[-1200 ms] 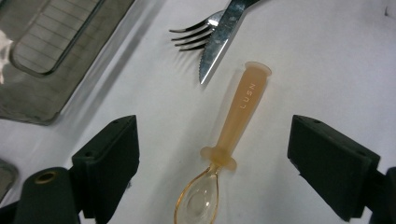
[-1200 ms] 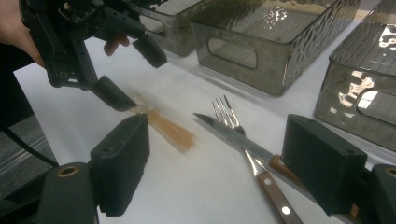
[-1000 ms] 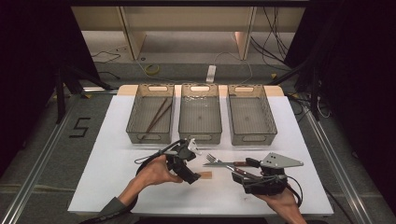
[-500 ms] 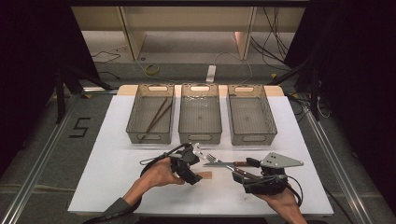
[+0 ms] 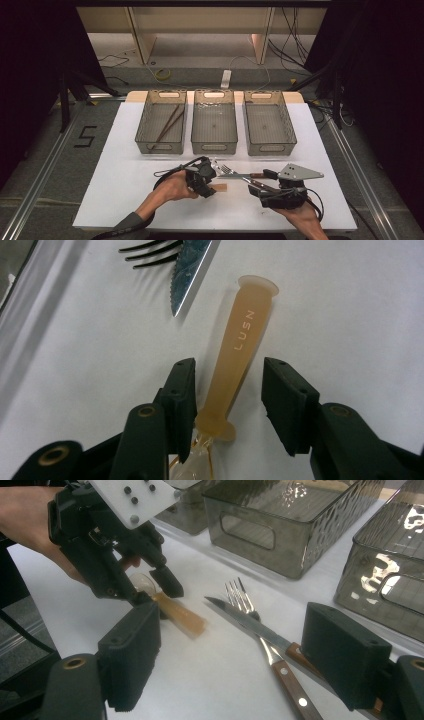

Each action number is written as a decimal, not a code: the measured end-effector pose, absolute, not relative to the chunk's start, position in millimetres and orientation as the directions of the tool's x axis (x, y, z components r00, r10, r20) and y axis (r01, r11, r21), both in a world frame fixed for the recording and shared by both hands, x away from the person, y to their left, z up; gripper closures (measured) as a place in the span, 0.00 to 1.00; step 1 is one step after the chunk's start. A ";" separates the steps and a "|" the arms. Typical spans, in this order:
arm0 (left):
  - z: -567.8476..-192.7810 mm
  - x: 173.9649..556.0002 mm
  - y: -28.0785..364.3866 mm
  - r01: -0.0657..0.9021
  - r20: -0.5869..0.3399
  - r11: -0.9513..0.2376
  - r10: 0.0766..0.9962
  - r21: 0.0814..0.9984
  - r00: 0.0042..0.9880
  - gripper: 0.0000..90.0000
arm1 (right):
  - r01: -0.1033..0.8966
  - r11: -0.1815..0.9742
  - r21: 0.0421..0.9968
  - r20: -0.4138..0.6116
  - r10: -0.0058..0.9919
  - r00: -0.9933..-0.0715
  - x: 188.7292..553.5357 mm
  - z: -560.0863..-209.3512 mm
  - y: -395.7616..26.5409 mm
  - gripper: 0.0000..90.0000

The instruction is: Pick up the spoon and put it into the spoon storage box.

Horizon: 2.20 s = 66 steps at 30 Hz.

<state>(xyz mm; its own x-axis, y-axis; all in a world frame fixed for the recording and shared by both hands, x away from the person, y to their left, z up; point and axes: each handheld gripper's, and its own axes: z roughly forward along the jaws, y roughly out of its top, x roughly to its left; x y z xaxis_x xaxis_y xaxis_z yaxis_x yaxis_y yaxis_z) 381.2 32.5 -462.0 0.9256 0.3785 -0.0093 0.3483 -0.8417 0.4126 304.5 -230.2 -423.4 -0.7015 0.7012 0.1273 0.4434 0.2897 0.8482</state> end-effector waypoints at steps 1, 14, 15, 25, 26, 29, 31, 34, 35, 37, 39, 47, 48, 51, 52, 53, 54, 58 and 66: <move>-462.3 381.3 32.5 0.347 -0.007 -0.844 0.377 0.410 0.926 0.64 | 0.443 0.291 0.848 0.126 0.702 -0.701 304.5 -423.6 -230.1 0.27; -464.0 378.9 28.6 0.312 0.021 -0.871 0.346 0.380 0.938 0.77 | 0.442 0.293 0.848 0.124 0.701 -0.703 304.4 -423.8 -229.7 0.28; -464.1 378.6 28.3 0.312 0.021 -0.870 0.345 0.381 0.938 0.77 | 0.441 0.294 0.848 0.122 0.701 -0.703 304.3 -423.8 -229.8 0.28; -464.5 379.2 28.7 0.308 -0.001 -0.870 0.334 0.384 0.943 0.85 | 0.441 0.291 0.849 0.124 0.702 -0.701 304.3 -423.5 -230.9 0.28; -463.8 379.6 29.1 0.297 0.003 -0.877 0.321 0.377 0.947 0.85 | 0.440 0.291 0.850 0.123 0.702 -0.702 304.2 -423.5 -230.9 0.28; -463.8 379.6 28.9 0.309 -0.003 -0.871 0.333 0.382 0.943 0.86 | 0.438 0.290 0.851 0.122 0.703 -0.701 303.9 -423.2 -230.6 0.29; -462.9 380.2 29.4 0.306 -0.005 -0.875 0.328 0.374 0.945 0.86 | 0.439 0.292 0.850 0.121 0.702 -0.702 304.1 -423.4 -230.9 0.29; -460.7 382.3 32.9 0.324 -0.007 -0.862 0.349 0.391 0.937 0.86 | 0.438 0.288 0.852 0.122 0.703 -0.700 304.2 -423.0 -231.4 0.29; -459.2 383.9 34.6 0.332 -0.011 -0.854 0.358 0.401 0.934 0.86 | 0.438 0.289 0.851 0.121 0.703 -0.701 304.3 -423.1 -231.5 0.29; -454.6 386.8 39.0 0.350 -0.020 -0.839 0.376 0.416 0.926 0.86 | 0.438 0.290 0.851 0.121 0.703 -0.700 304.1 -422.9 -231.6 0.29; -450.2 389.1 43.3 0.370 -0.025 -0.825 0.398 0.428 0.917 0.86 | 0.439 0.289 0.851 0.122 0.703 -0.700 304.0 -422.8 -231.5 0.29; -434.1 398.9 58.7 0.432 -0.042 -0.772 0.469 0.466 0.882 0.86 | 0.438 0.288 0.852 0.122 0.704 -0.700 304.1 -422.6 -231.8 0.29; -432.4 399.6 59.7 0.441 -0.041 -0.764 0.480 0.472 0.876 0.86 | 0.439 0.284 0.852 0.125 0.705 -0.699 304.1 -422.3 -231.9 0.29; -428.7 402.9 63.1 0.462 -0.047 -0.739 0.507 0.491 0.861 0.86 | 0.442 0.284 0.851 0.127 0.705 -0.698 304.0 -422.6 -232.1 0.29; -428.0 403.7 63.9 0.462 -0.044 -0.737 0.510 0.494 0.859 0.86 | 0.442 0.285 0.851 0.127 0.704 -0.699 304.1 -422.7 -232.1 0.29; -427.6 404.3 64.6 0.470 -0.048 -0.729 0.518 0.497 0.854 0.86 | 0.441 0.285 0.851 0.127 0.702 -0.700 304.3 -422.7 -231.9 0.29; -427.3 404.6 64.9 0.473 -0.048 -0.725 0.523 0.501 0.851 0.86 | 0.440 0.285 0.852 0.127 0.702 -0.701 304.3 -422.8 -231.7 0.29; -422.0 408.0 68.3 0.480 -0.046 -0.710 0.537 0.515 0.843 0.86 | 0.442 0.281 0.852 0.130 0.704 -0.698 304.1 -422.5 -232.0 0.29; -401.6 420.2 84.2 0.512 -0.054 -0.644 0.592 0.569 0.804 0.86 | 0.440 0.276 0.855 0.133 0.702 -0.699 305.1 -422.9 -233.0 0.29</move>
<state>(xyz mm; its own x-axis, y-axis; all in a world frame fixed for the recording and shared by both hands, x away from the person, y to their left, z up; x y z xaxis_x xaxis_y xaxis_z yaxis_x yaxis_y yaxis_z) 420.2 84.2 -401.6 0.8043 0.5919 -0.0536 0.5116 -0.6437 0.5691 305.1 -233.0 -422.9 -0.6995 0.7022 0.1329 0.4397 0.2762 0.8546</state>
